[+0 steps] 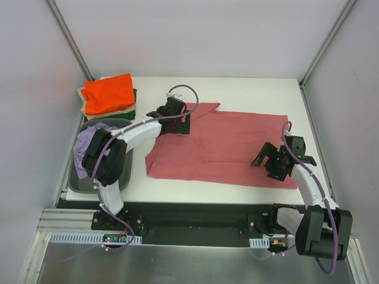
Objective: Fold and stack the t-shirts
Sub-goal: Fold the flattened tshirt in 1/3 of the way, then grap the side of the flattened tshirt furthest away from the robot with both arms
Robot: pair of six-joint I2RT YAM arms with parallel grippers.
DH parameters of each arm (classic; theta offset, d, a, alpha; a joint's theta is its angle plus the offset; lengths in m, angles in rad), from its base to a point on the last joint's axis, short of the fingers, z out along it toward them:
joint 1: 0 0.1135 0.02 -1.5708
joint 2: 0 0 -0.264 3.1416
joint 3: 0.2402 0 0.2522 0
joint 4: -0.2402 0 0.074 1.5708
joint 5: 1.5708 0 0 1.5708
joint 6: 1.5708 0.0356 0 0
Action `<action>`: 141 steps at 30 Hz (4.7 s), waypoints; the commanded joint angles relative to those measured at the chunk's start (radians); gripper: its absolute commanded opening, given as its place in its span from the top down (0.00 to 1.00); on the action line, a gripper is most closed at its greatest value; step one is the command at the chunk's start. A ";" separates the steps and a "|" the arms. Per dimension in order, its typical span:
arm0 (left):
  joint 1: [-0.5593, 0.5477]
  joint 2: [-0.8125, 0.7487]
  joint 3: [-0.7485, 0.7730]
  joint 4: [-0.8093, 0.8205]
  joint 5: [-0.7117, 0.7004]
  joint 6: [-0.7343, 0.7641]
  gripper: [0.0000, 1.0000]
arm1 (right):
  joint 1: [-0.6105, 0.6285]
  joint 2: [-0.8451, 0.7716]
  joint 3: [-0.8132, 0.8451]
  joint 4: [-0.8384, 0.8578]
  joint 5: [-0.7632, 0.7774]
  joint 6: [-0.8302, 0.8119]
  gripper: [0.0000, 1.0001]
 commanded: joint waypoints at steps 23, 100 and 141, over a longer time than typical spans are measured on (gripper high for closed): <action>-0.073 -0.649 -0.872 0.107 0.177 -0.395 0.01 | 0.136 0.094 -0.017 0.017 0.145 0.085 0.04; 0.036 0.150 0.234 -0.245 0.121 -0.087 0.48 | 0.148 0.002 0.199 -0.127 0.284 -0.015 0.04; 0.082 0.173 0.320 -0.277 0.156 -0.024 1.00 | 0.061 0.042 0.196 -0.039 0.307 0.045 0.04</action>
